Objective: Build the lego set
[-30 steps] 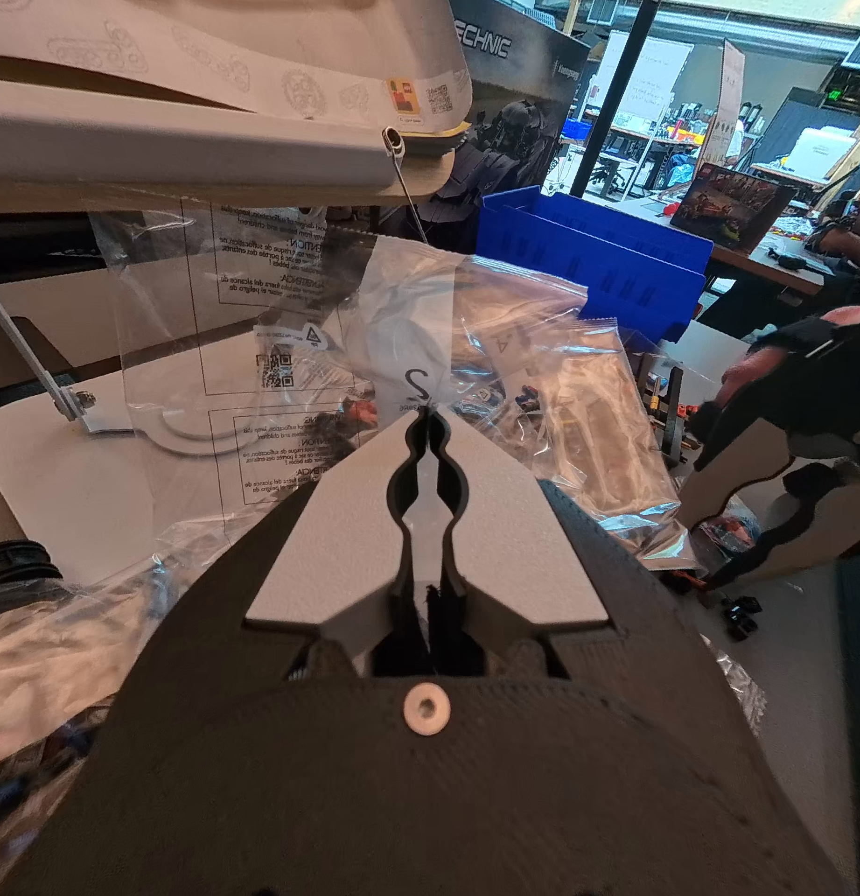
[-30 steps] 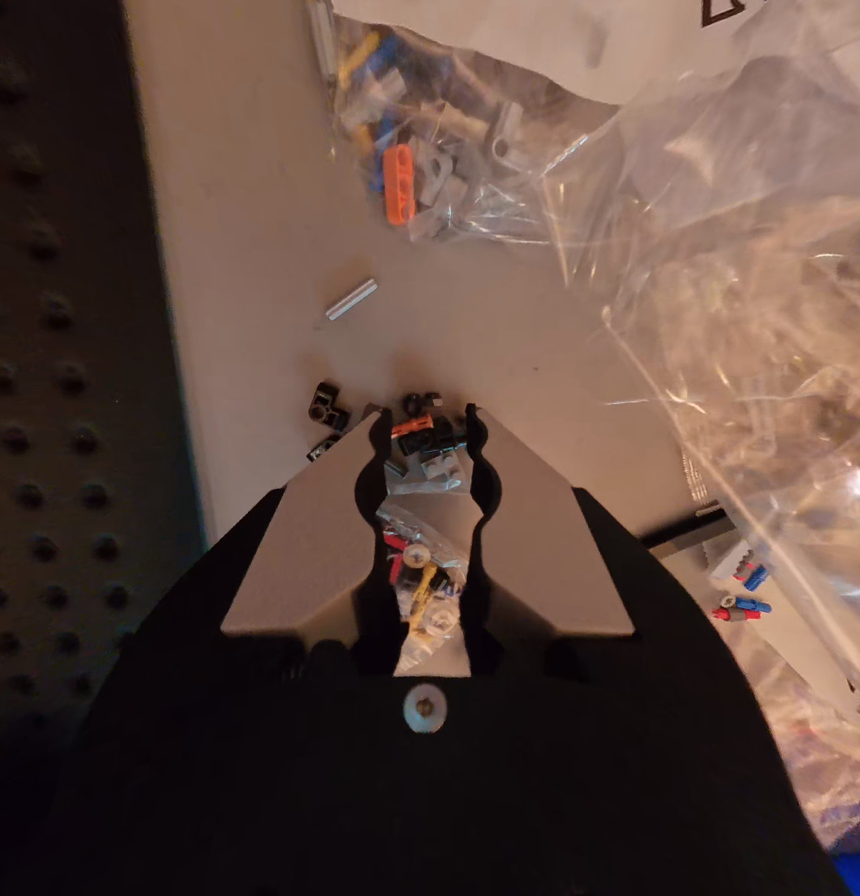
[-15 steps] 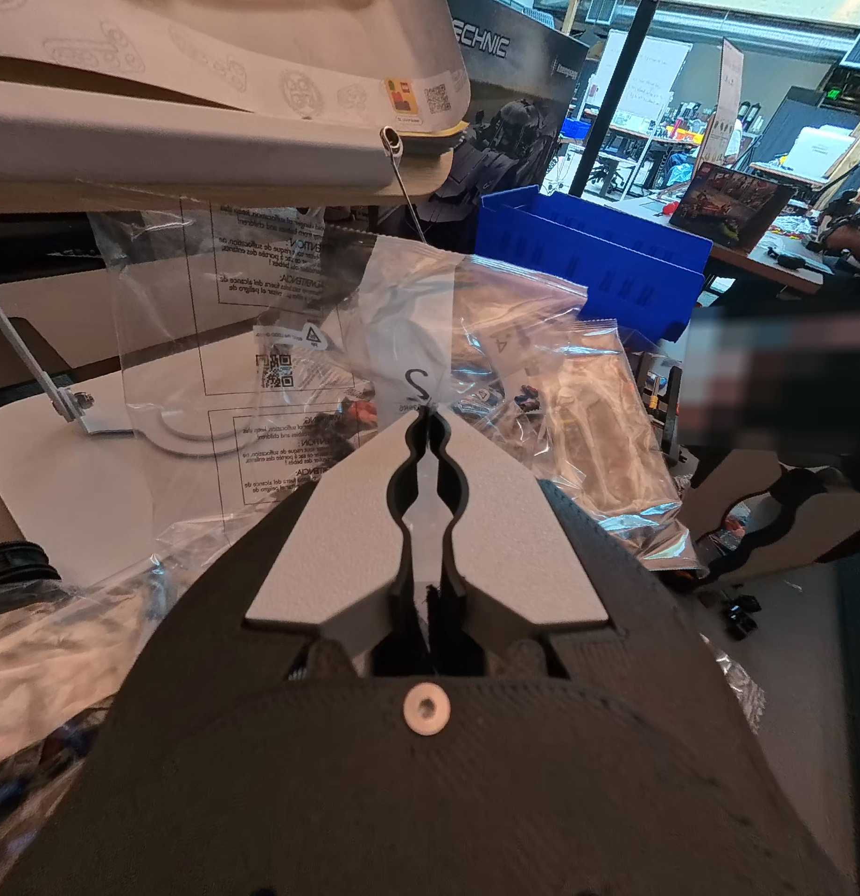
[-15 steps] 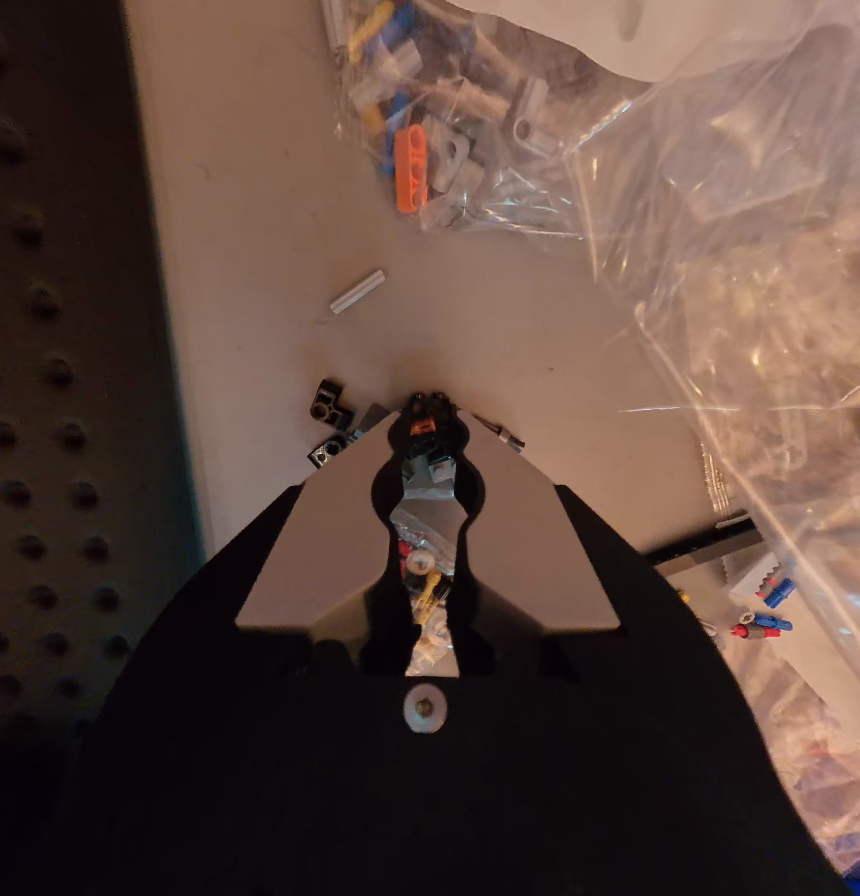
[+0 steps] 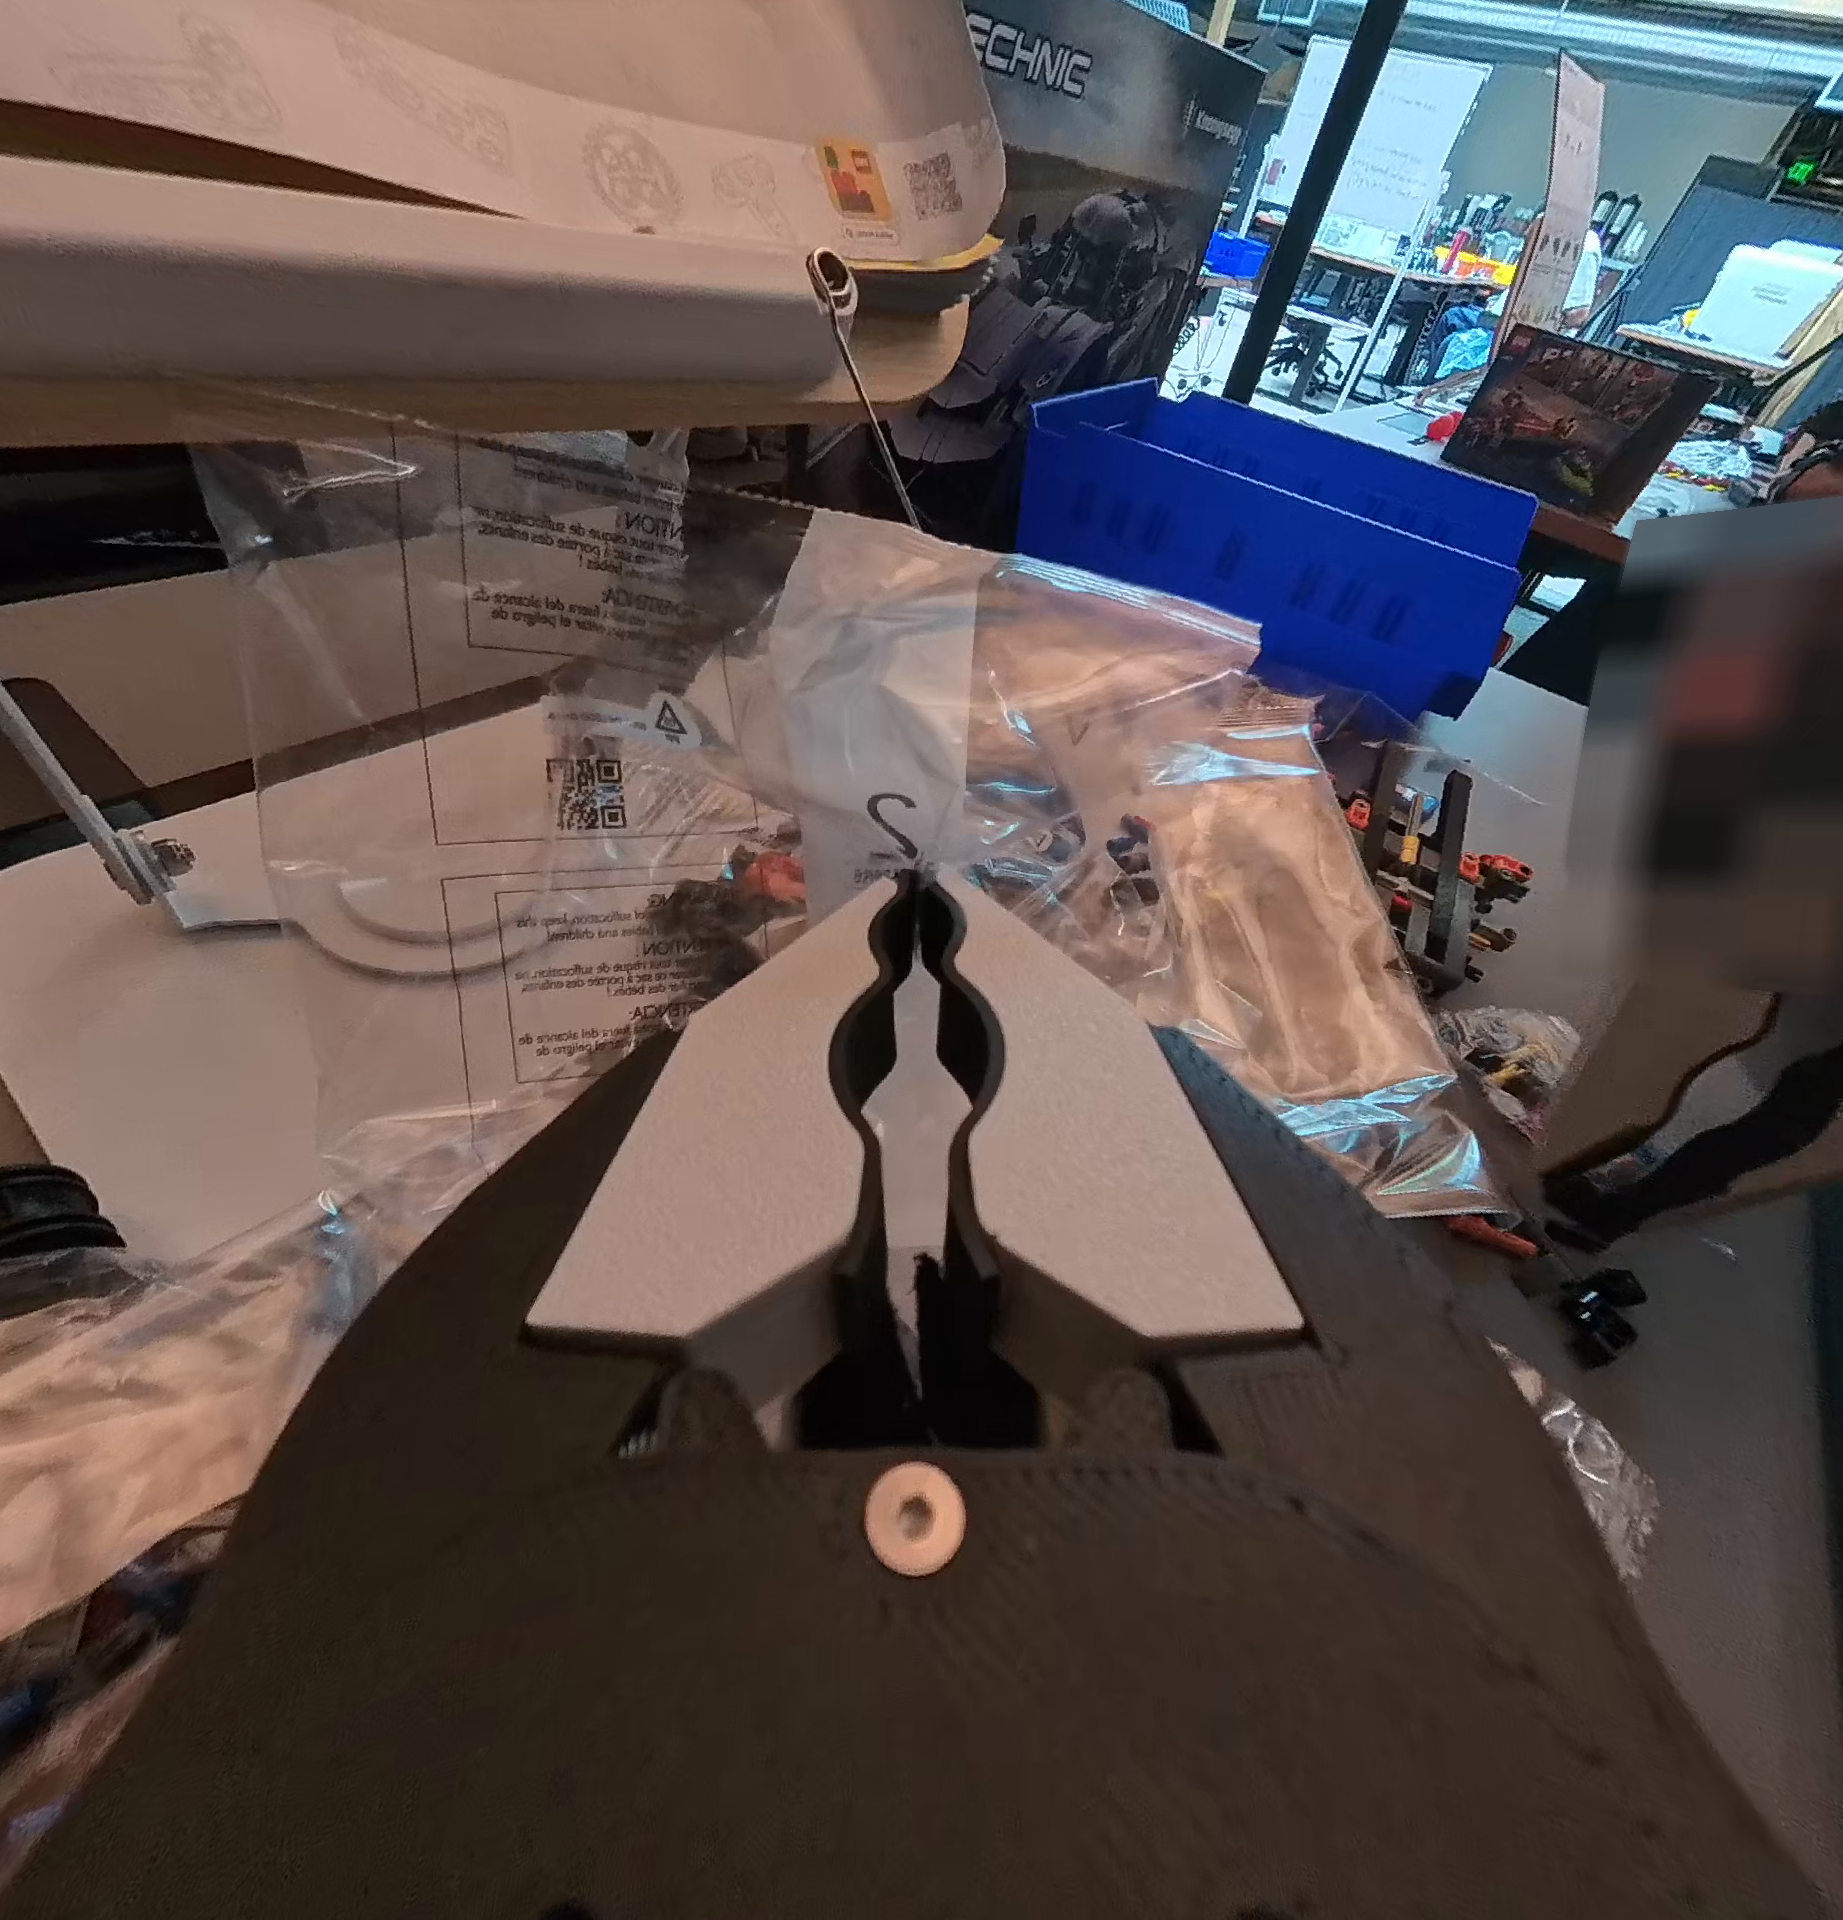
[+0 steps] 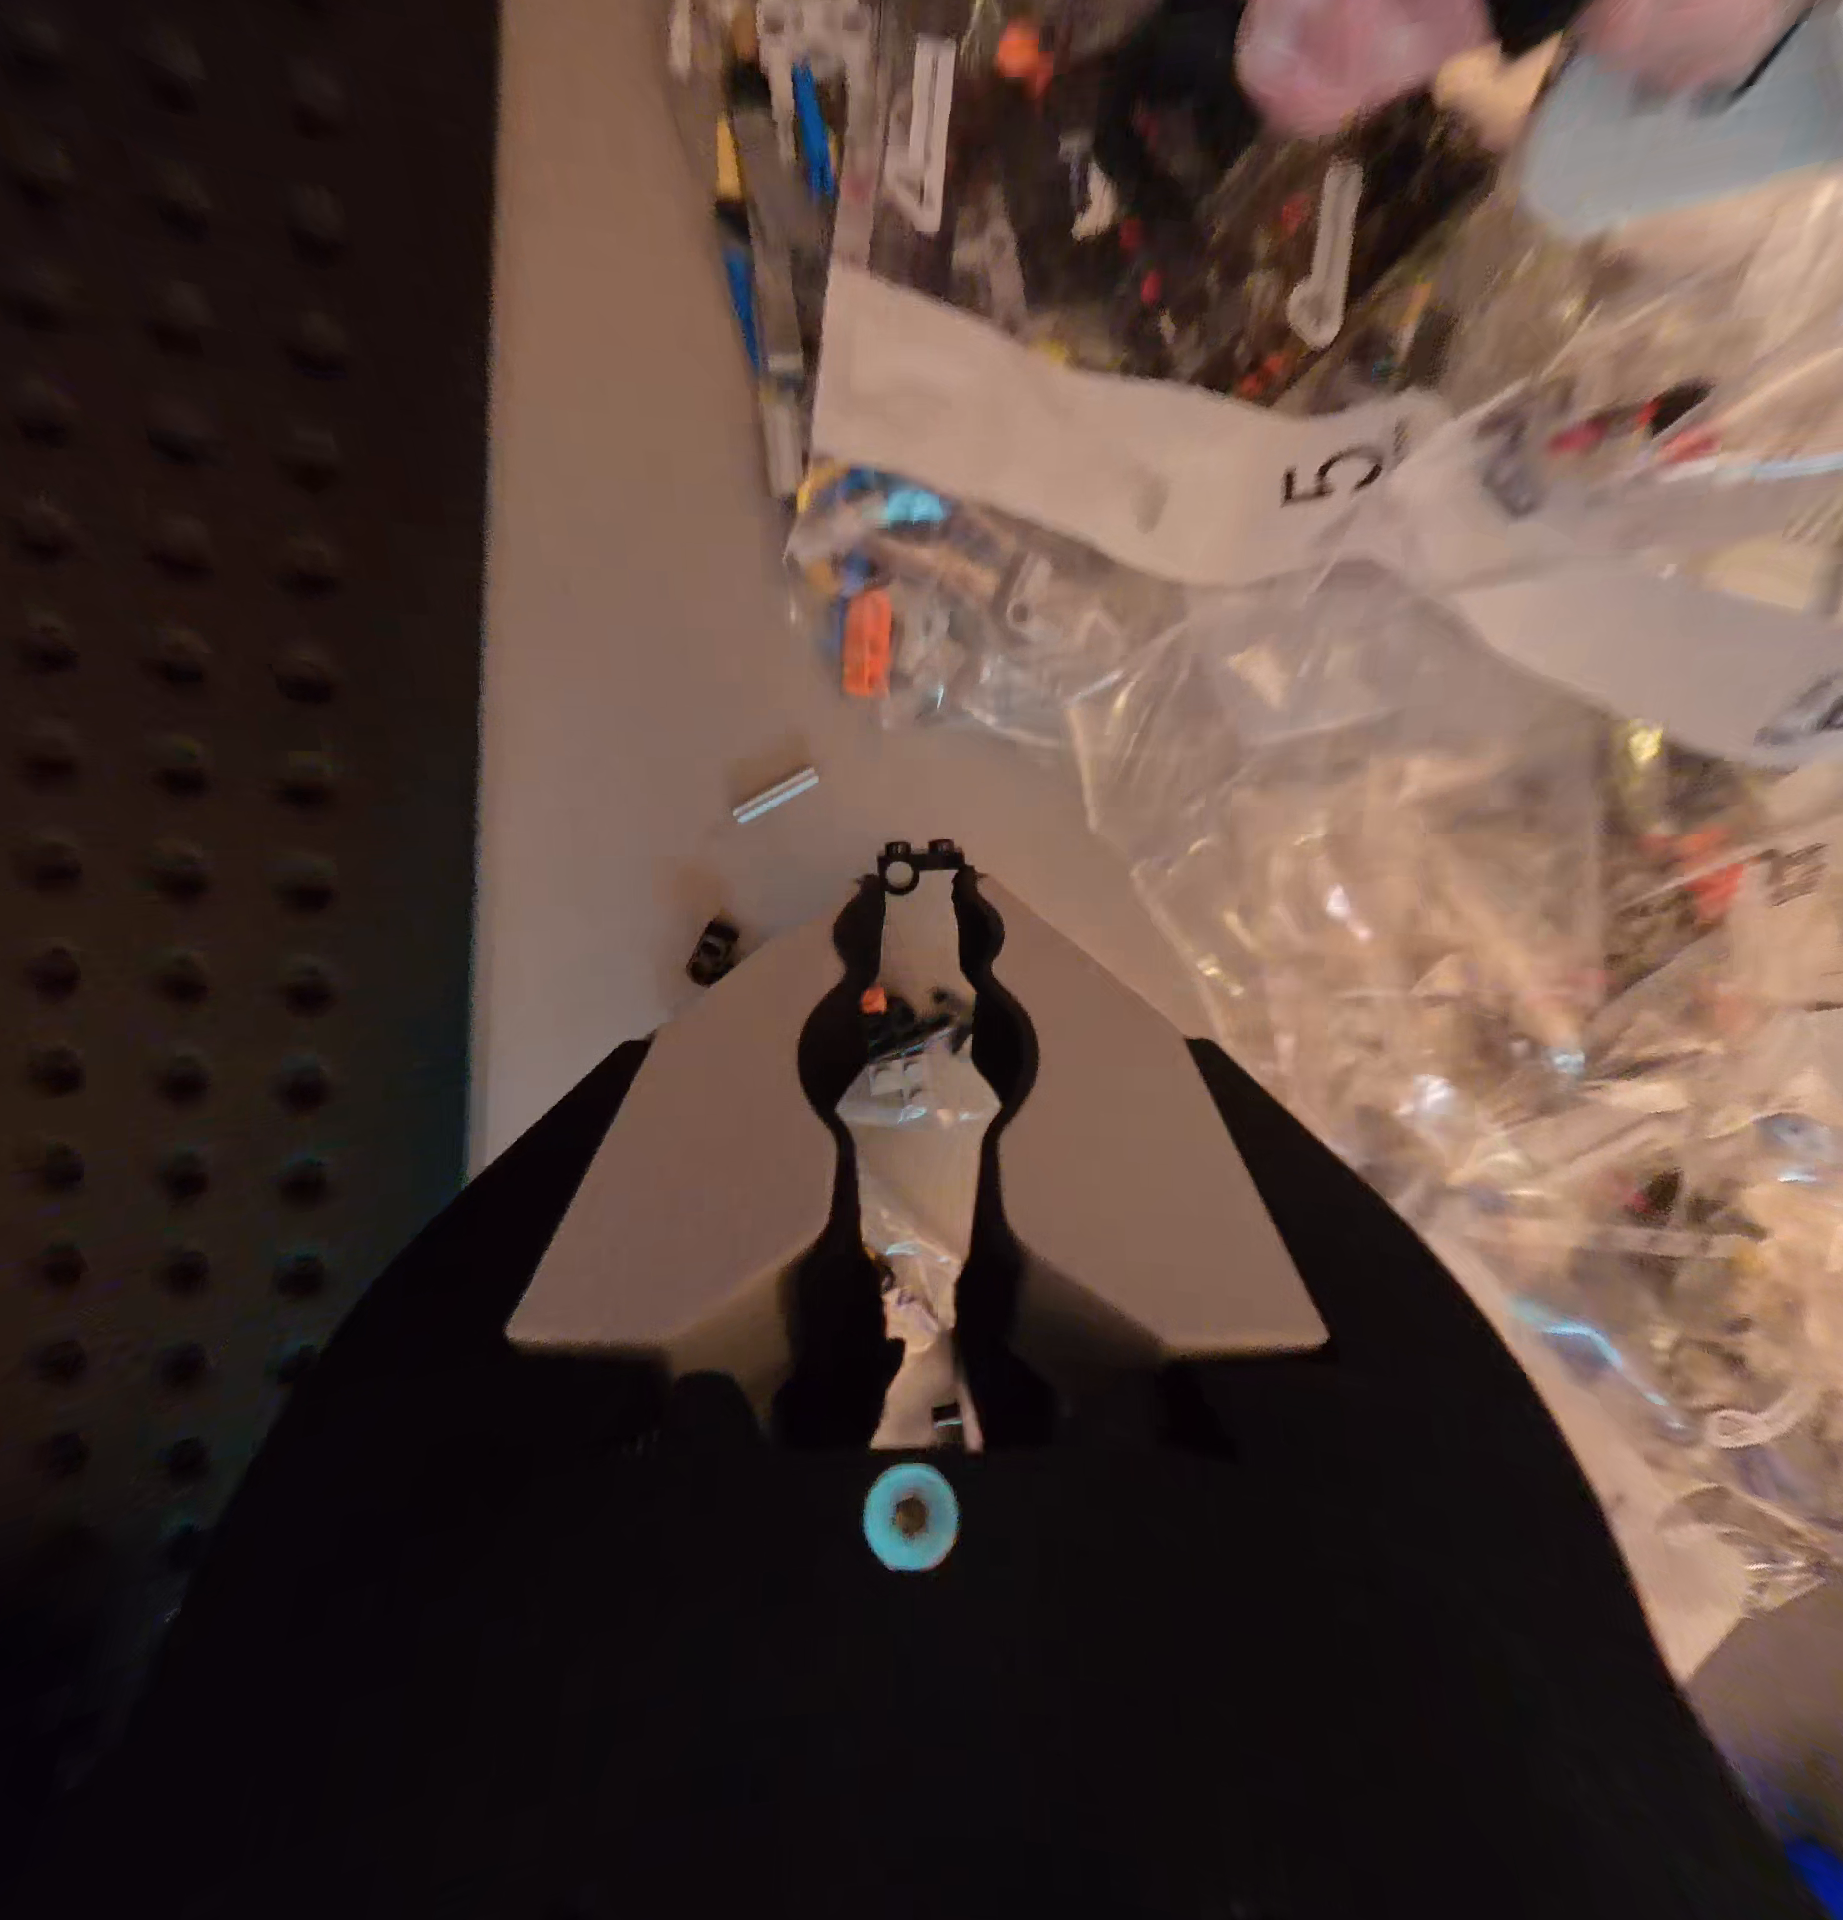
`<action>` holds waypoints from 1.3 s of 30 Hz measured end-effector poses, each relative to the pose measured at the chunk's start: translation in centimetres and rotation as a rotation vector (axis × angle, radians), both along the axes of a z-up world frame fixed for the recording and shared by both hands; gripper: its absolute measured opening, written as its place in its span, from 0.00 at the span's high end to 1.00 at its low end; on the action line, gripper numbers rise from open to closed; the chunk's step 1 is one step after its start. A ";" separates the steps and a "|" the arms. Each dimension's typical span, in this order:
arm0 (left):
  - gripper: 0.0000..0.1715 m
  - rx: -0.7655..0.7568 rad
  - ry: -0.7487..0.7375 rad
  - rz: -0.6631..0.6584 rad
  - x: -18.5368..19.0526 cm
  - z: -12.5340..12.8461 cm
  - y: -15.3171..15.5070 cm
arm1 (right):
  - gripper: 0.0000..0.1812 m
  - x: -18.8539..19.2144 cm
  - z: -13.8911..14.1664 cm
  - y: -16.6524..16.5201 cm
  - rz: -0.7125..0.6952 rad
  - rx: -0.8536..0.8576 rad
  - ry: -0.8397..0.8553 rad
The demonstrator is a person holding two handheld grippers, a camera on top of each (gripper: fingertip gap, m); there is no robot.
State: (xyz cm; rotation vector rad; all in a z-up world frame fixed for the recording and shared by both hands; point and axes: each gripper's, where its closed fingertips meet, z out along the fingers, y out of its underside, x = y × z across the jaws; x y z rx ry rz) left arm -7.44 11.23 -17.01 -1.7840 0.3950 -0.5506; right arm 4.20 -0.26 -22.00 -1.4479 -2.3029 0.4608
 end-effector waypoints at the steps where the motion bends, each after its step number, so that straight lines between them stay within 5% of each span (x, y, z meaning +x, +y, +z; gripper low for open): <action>1: 1.00 0.000 0.002 0.000 0.0 0.0 0.0 | 0.94 -0.5 0.7 0.0 0.009 0.004 0.020; 11: 1.00 -0.017 0.009 -0.016 0.4 -0.4 -0.1 | 0.94 -6.1 5.6 1.7 0.046 0.073 0.207; 25: 1.00 -0.034 0.023 -0.045 1.0 -0.9 -0.3 | 0.94 -8.2 3.6 5.1 -0.025 0.013 0.202; 33: 0.92 -0.019 0.051 -0.078 1.7 -0.9 -0.6 | 0.94 -8.3 1.9 6.0 -0.058 0.001 0.205; 39: 0.85 0.150 0.166 -0.145 3.2 1.1 -1.9 | 0.94 -8.1 2.9 5.3 -0.108 -0.282 0.262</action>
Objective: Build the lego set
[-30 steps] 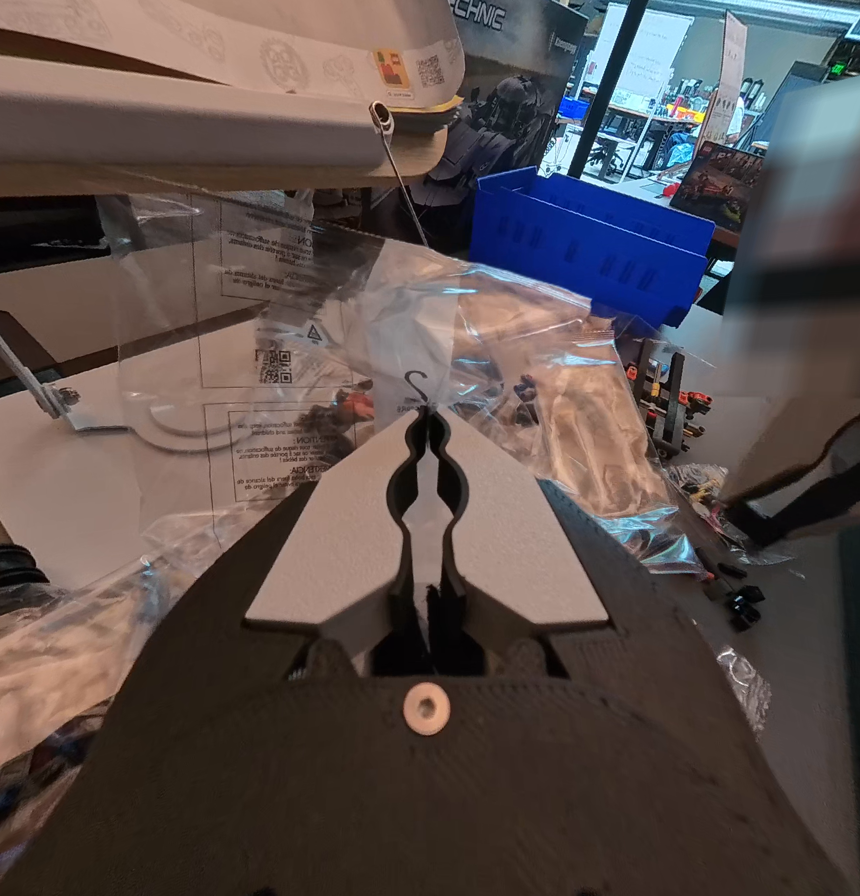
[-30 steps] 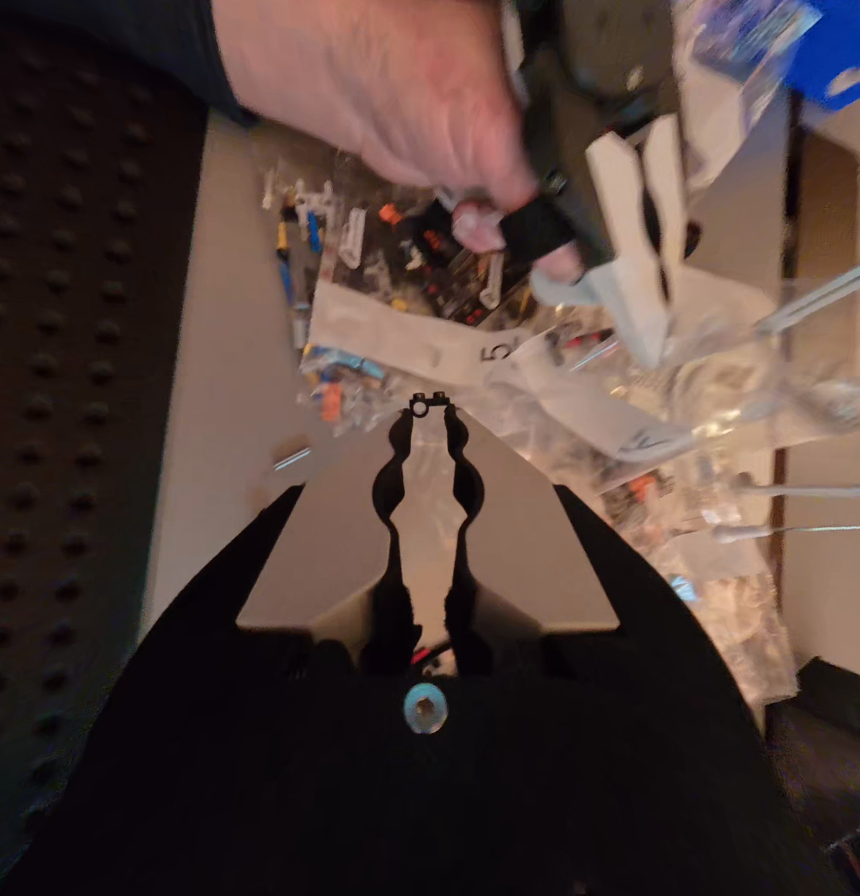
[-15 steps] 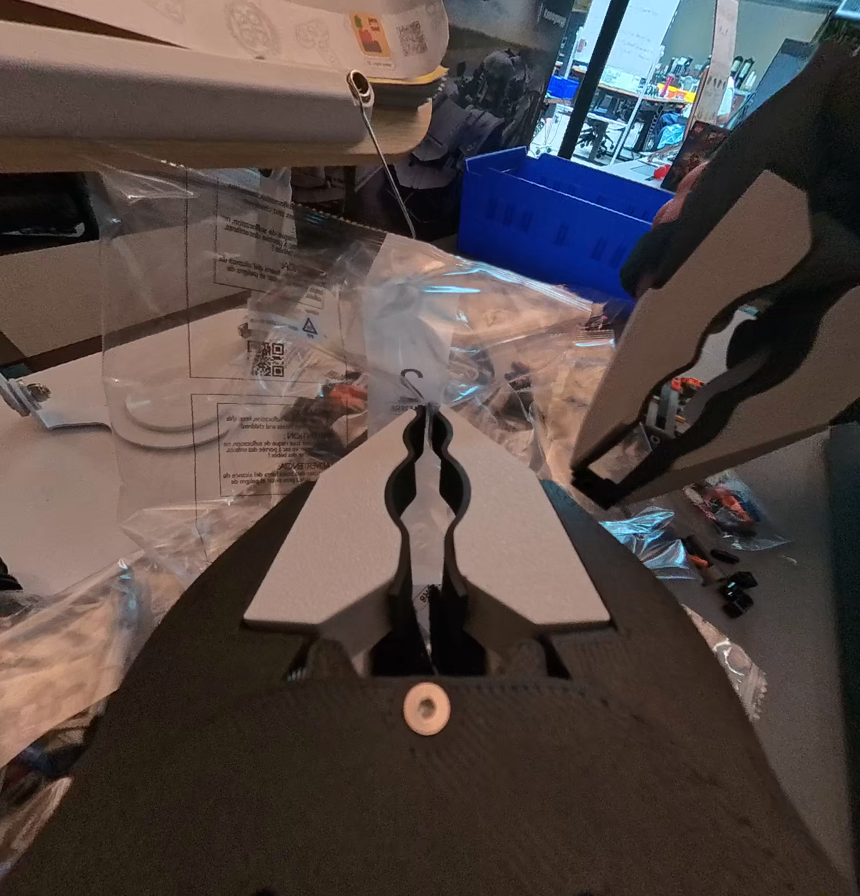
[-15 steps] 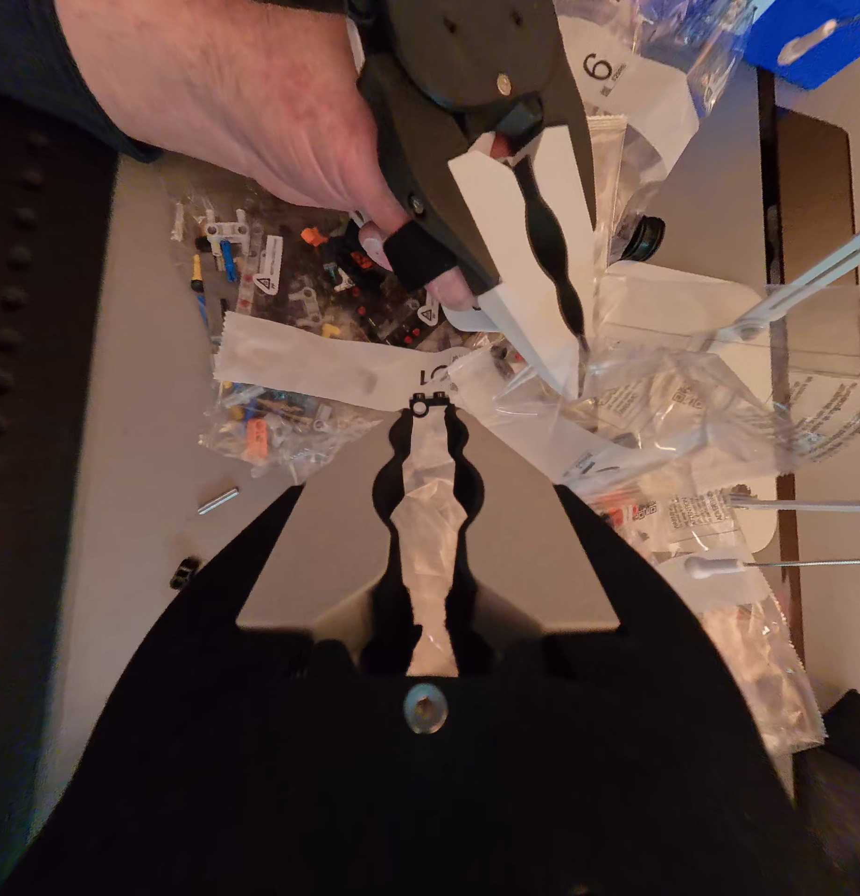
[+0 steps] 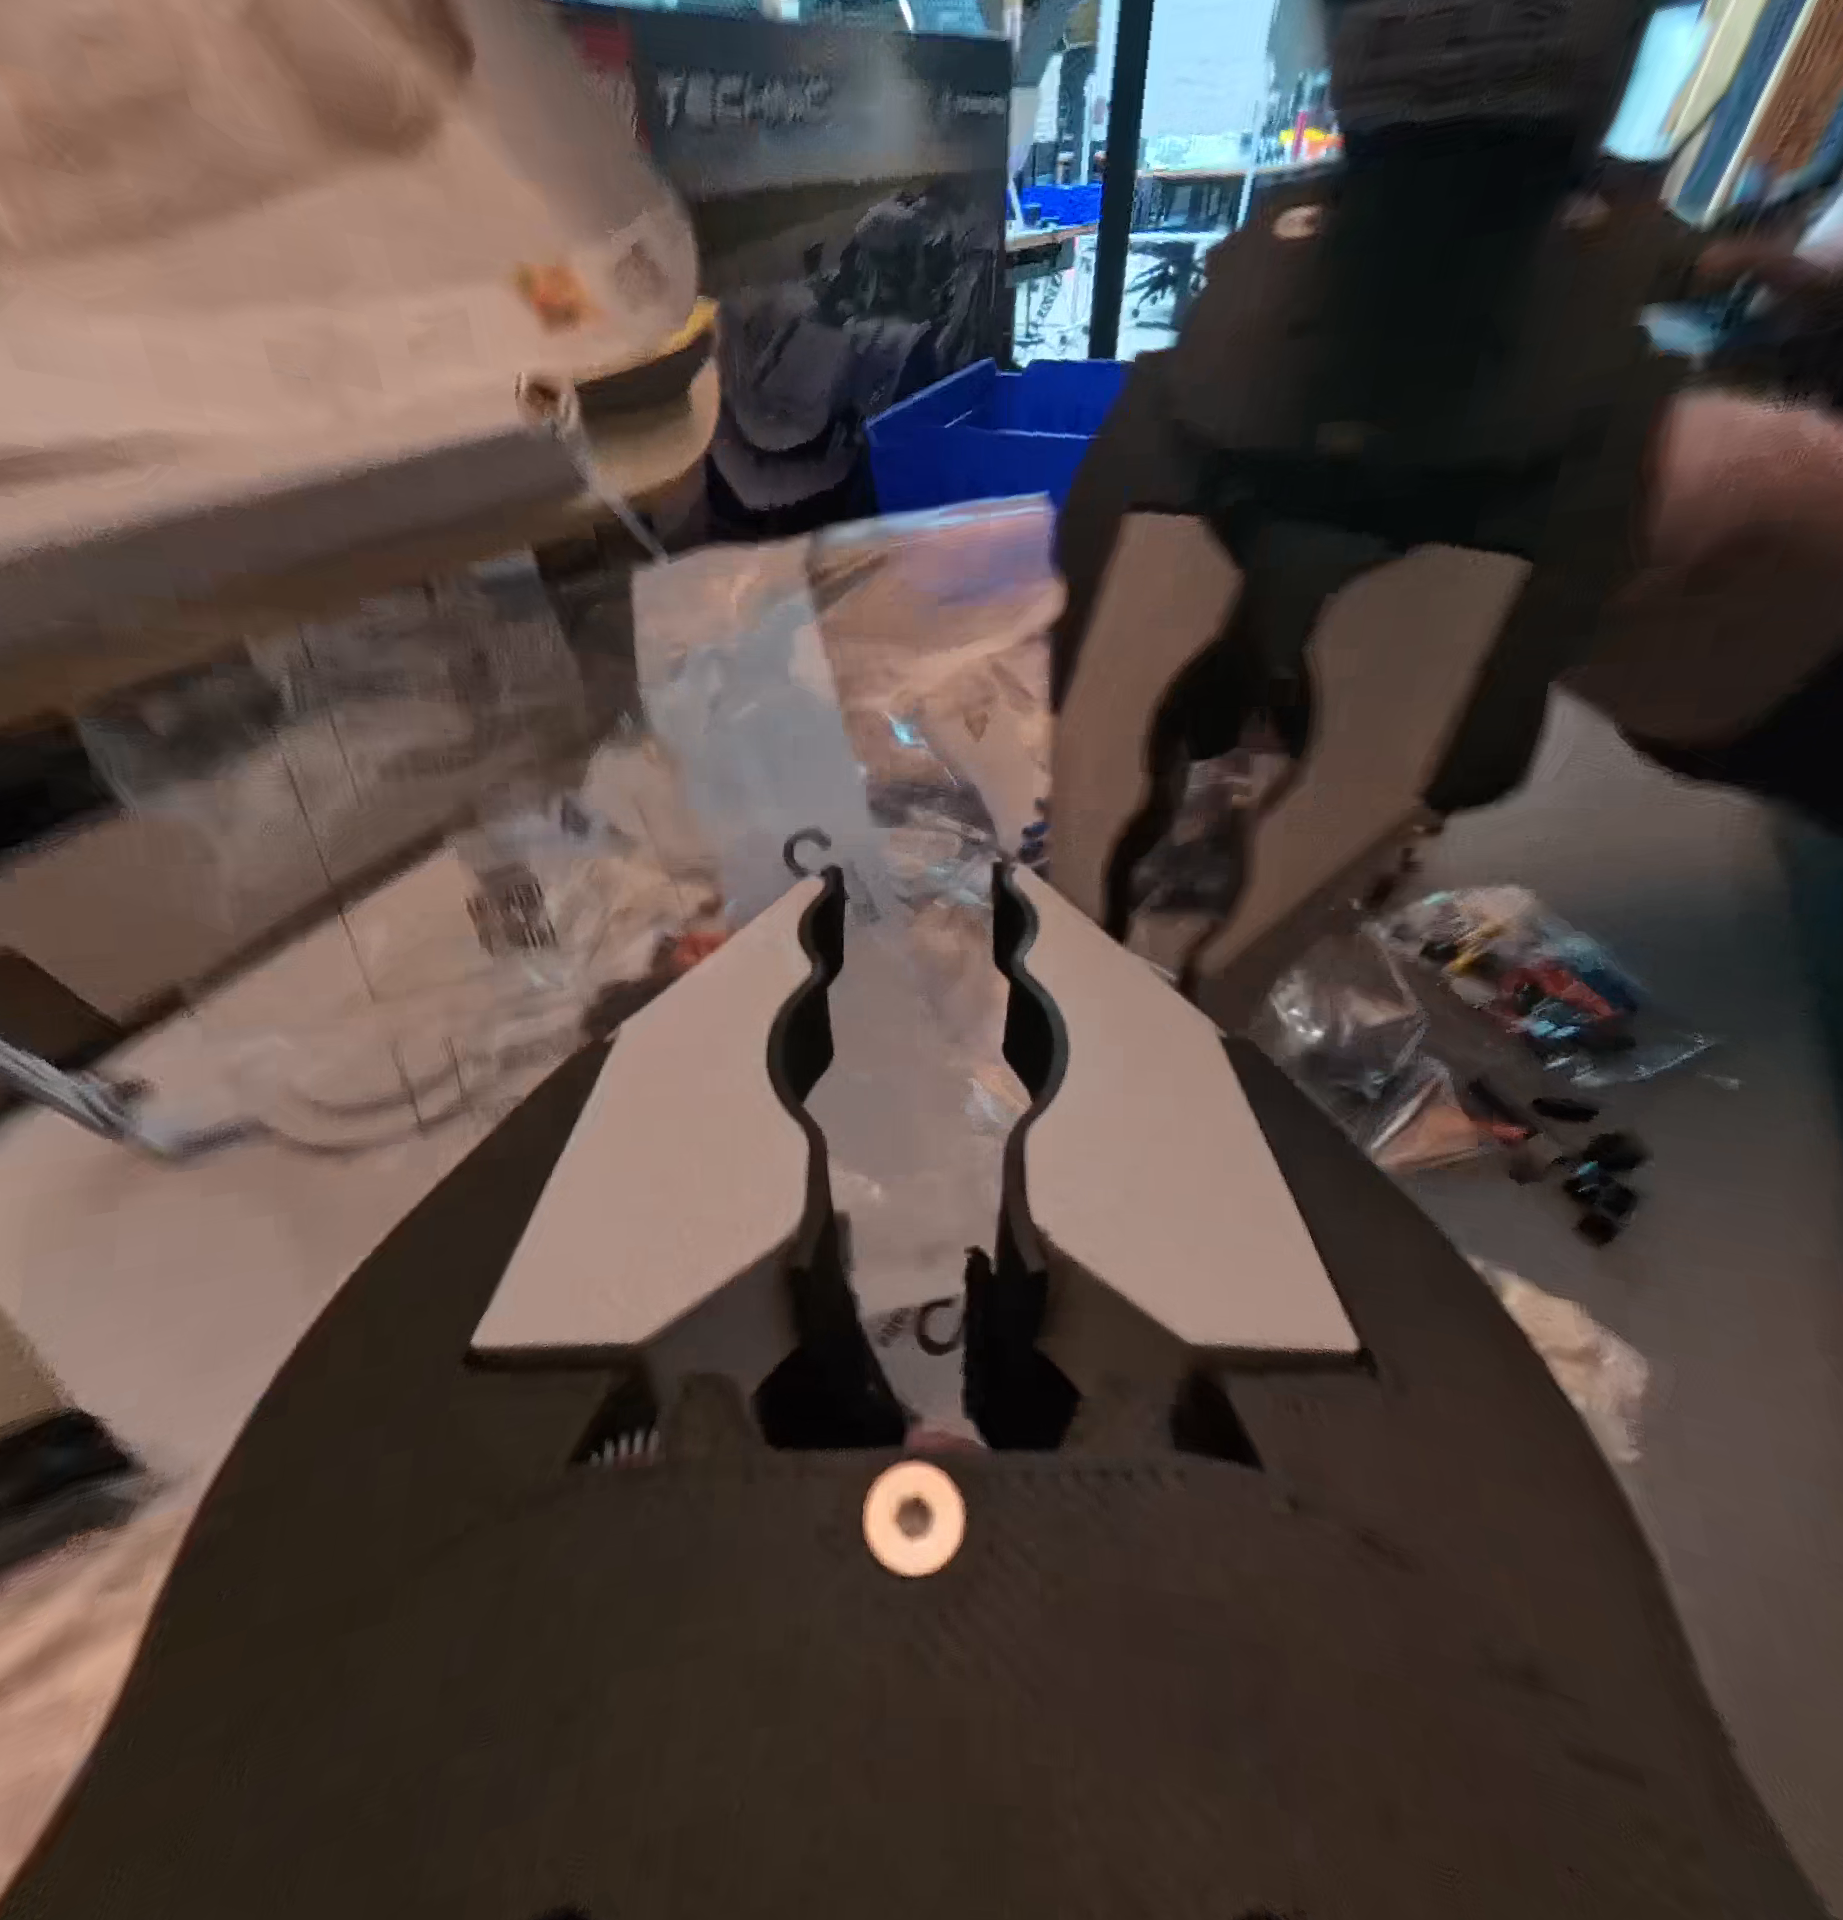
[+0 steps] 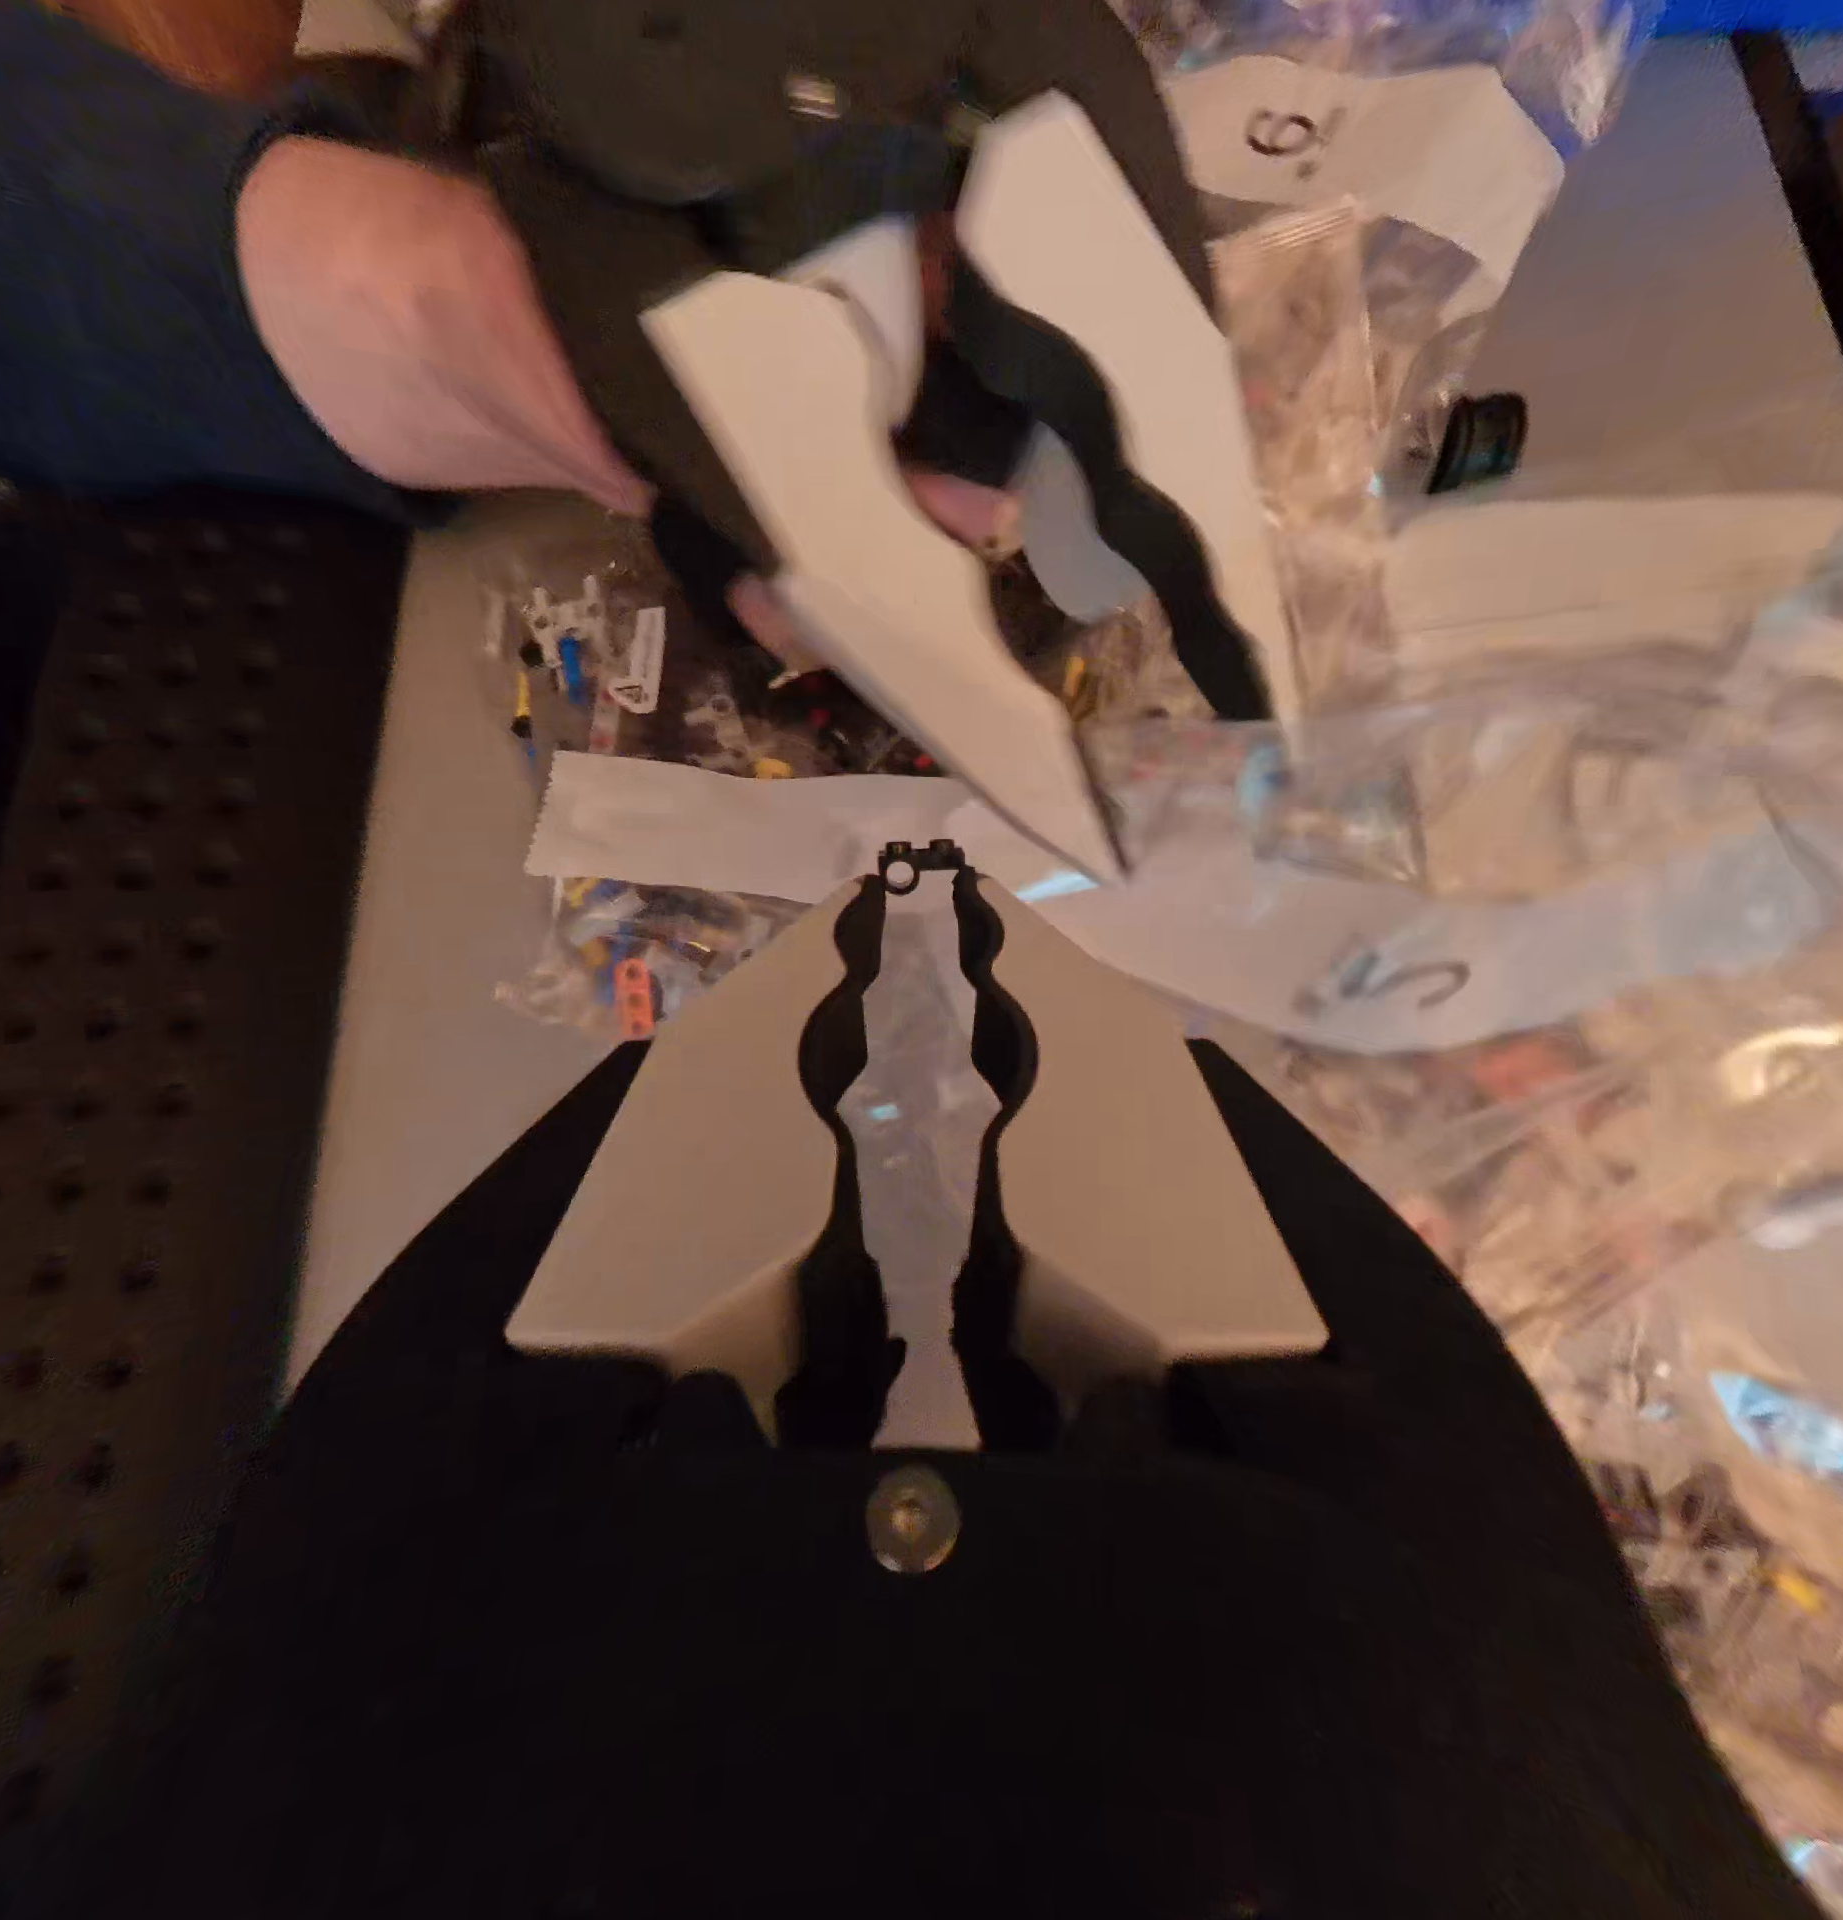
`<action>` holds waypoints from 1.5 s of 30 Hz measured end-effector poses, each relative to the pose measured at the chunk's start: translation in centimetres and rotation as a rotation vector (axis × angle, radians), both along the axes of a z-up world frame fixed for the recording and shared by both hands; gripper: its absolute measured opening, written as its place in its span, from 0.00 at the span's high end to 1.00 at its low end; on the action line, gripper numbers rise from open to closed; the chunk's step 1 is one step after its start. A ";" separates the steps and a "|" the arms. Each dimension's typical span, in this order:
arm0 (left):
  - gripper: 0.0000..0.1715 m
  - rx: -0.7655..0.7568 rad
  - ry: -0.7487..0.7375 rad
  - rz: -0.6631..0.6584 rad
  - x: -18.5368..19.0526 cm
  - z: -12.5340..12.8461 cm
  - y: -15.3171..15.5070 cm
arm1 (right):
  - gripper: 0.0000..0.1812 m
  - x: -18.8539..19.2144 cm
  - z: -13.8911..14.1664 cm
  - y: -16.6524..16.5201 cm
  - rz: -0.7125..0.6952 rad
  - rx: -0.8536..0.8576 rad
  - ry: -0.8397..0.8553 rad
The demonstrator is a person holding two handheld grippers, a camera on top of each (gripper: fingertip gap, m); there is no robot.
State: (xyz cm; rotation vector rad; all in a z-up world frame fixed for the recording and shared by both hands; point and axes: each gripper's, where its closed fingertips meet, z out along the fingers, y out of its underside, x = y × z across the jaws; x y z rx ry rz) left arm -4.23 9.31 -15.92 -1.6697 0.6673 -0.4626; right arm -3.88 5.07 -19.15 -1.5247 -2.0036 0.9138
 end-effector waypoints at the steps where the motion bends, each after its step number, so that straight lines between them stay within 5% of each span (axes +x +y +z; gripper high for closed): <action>1: 0.86 0.097 0.082 0.017 0.0 0.8 -0.3 | 0.94 0.1 0.1 0.9 -0.049 -0.028 0.004; 4: 0.88 0.252 0.249 0.003 0.7 1.7 -1.4 | 0.94 0.2 1.2 2.0 -0.109 -0.189 0.067; 14: 0.86 0.280 0.318 -0.151 3.3 0.4 -3.1 | 0.99 1.4 2.1 2.1 -0.115 -0.326 0.117; 27: 0.91 0.309 0.526 -0.081 2.7 -1.5 -1.9 | 1.00 1.8 1.7 1.3 -0.098 -0.420 0.121; 36: 0.96 0.185 0.316 0.103 -3.4 1.0 -0.3 | 0.94 1.2 -0.2 -0.1 -0.074 -0.159 0.016; 40: 0.93 -0.050 0.436 0.029 -5.5 -3.1 -1.3 | 0.94 0.7 -1.2 -0.1 -0.080 -0.105 -0.006; 45: 0.90 -0.171 0.490 -0.098 -5.2 -5.8 -3.1 | 0.94 0.5 -2.7 -0.2 -0.081 -0.085 -0.054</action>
